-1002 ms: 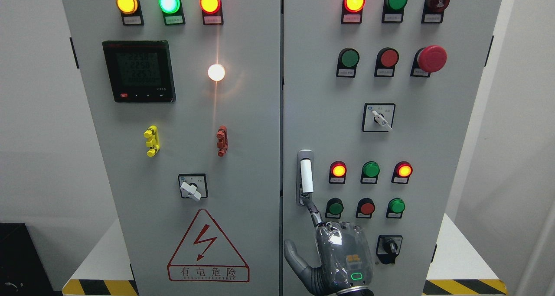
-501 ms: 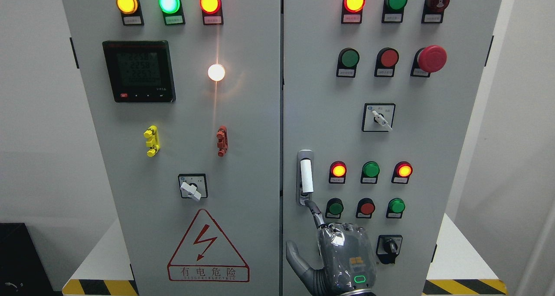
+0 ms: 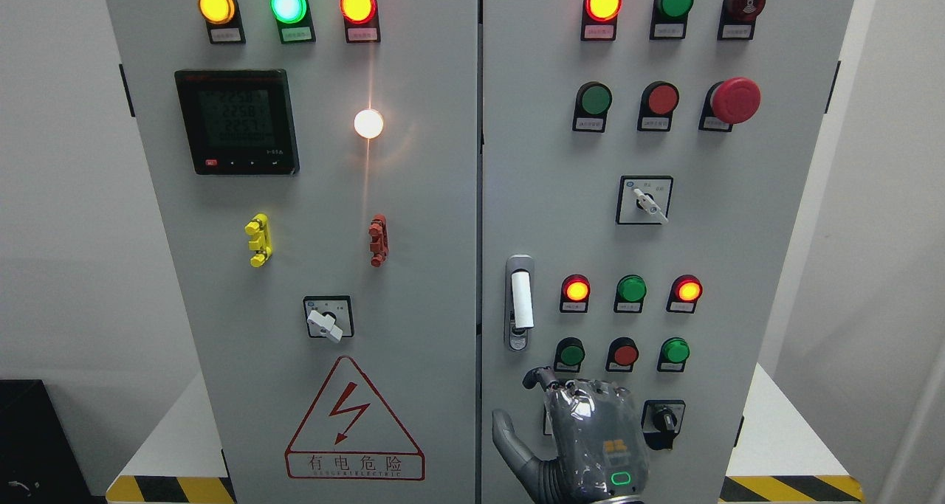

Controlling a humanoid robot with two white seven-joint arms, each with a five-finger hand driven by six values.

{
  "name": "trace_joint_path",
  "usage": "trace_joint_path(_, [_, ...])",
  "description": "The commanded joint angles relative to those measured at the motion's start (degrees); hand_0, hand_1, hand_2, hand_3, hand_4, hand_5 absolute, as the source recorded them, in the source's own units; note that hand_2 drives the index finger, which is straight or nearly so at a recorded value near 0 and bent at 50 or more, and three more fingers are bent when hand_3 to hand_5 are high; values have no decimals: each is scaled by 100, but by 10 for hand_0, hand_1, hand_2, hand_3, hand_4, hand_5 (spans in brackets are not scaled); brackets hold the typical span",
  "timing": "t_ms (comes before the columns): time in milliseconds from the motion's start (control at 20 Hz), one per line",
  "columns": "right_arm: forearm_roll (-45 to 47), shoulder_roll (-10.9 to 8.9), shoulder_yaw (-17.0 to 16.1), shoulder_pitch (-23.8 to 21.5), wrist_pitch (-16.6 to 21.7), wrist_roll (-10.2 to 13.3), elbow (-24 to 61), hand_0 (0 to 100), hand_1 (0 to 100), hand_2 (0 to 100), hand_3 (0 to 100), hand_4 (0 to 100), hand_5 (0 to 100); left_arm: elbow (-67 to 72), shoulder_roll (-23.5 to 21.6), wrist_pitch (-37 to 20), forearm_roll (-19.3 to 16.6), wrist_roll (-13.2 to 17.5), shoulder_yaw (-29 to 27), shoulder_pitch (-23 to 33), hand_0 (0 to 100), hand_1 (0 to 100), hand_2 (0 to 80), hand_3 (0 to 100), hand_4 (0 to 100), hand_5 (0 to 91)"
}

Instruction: Release door handle

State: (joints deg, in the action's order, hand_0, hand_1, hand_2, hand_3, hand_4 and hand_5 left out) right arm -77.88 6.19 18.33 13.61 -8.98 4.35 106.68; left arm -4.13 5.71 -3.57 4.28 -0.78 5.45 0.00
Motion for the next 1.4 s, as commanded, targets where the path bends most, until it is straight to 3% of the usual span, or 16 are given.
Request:
trace_joint_path(0, [1, 5, -23, -78, -25, -39, 291, 395, 225, 846, 1000, 1000, 1000, 0, 0, -3, 3, -1, 0, 97, 120, 556, 0, 0, 0, 0])
trace_joint_path(250, [1, -3, -49, -7, -25, -232, 335, 338, 217, 900, 1000, 1000, 1000, 0, 0, -3, 3, -1, 0, 97, 120, 556, 0, 0, 0, 0])
trace_joint_path(701, [-34, -3, -84, 379, -51, -434, 318, 336, 192, 938, 1000, 1000, 1000, 0, 0, -3, 3, -1, 0, 97, 120, 556, 0, 0, 0, 0])
trace_joint_path(1352, [-315, -12, -155, 775, -157, -452, -7, 275, 283, 949, 1000, 1000, 1000, 0, 0, -3, 3, -1, 0, 97, 120, 556, 0, 0, 0, 0])
